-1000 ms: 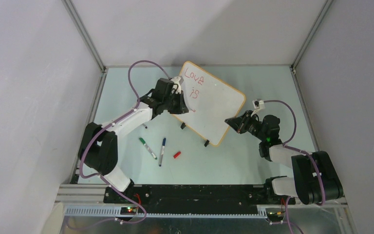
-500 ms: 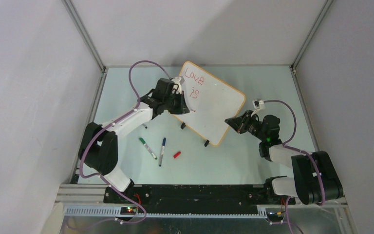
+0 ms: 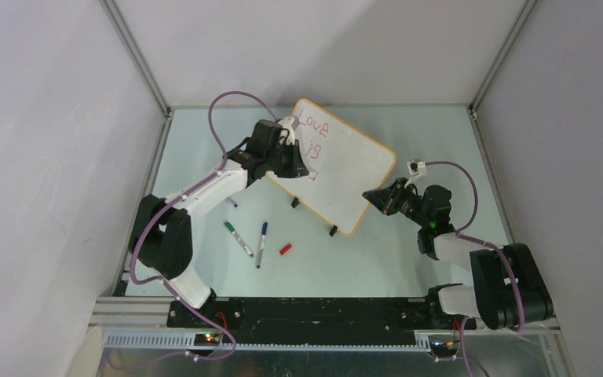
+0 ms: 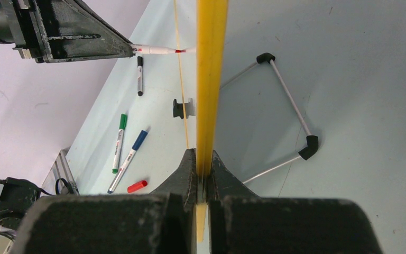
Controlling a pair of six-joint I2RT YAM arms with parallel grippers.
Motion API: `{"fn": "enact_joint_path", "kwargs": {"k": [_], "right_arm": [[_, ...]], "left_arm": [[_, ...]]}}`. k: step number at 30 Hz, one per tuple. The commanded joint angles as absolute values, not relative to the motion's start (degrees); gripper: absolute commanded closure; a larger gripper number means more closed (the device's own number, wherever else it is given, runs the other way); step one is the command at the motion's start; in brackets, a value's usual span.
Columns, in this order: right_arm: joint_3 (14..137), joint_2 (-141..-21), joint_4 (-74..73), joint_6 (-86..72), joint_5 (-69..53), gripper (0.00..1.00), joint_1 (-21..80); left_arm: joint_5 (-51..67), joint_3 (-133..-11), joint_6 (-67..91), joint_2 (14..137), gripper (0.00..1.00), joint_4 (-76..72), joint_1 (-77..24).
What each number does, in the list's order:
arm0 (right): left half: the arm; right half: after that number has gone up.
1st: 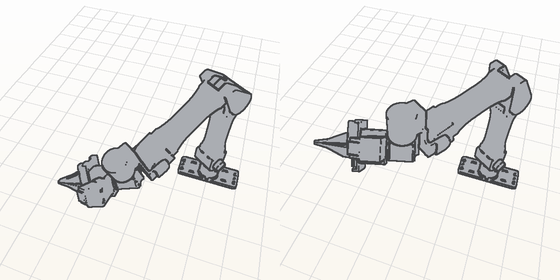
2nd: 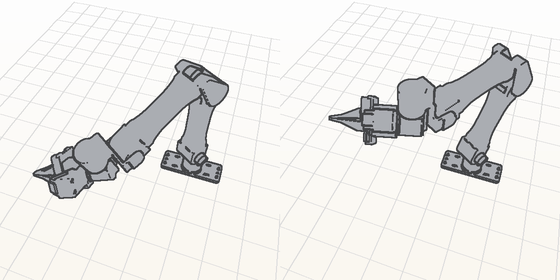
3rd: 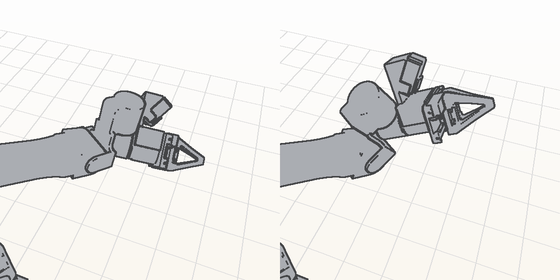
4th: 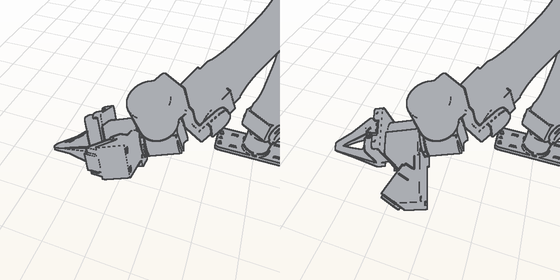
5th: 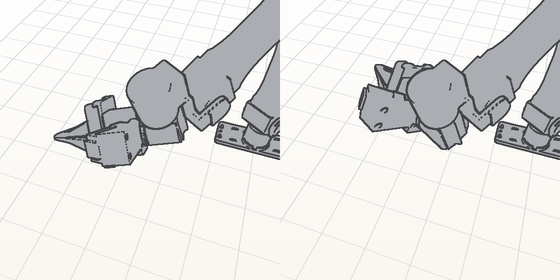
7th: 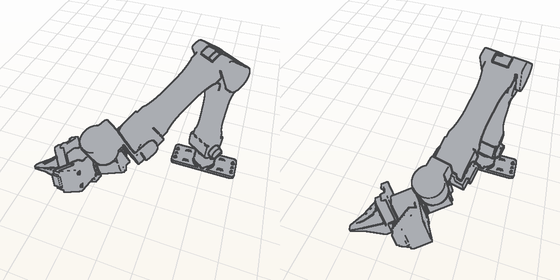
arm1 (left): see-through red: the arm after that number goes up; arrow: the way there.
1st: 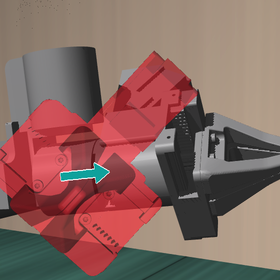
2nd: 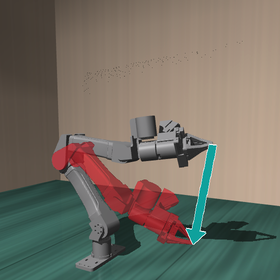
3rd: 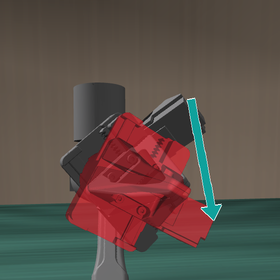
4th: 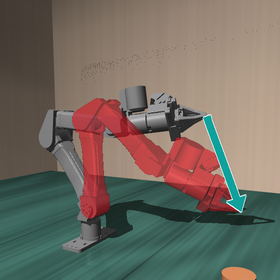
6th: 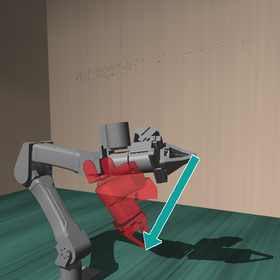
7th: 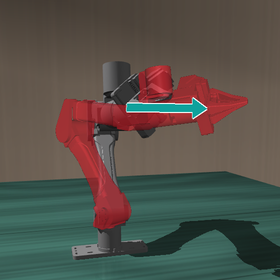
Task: Write a sentence on the whiteboard
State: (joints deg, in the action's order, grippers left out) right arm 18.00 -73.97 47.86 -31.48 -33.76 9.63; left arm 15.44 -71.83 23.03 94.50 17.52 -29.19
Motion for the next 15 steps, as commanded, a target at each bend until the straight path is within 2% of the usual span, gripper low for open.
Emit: {"fn": "enact_joint_path", "kwargs": {"k": [1,15], "right_arm": [[17.67,-74.45,47.06,-29.57,-30.11,1.00,9.18],[17.66,-74.36,46.97,-29.60,-30.06,1.00,9.15]], "left_arm": [[15.84,-73.93,23.28,94.71,1.00,17.18,-28.92],[13.08,-72.93,23.61,93.96,1.00,16.79,-27.76]]}}
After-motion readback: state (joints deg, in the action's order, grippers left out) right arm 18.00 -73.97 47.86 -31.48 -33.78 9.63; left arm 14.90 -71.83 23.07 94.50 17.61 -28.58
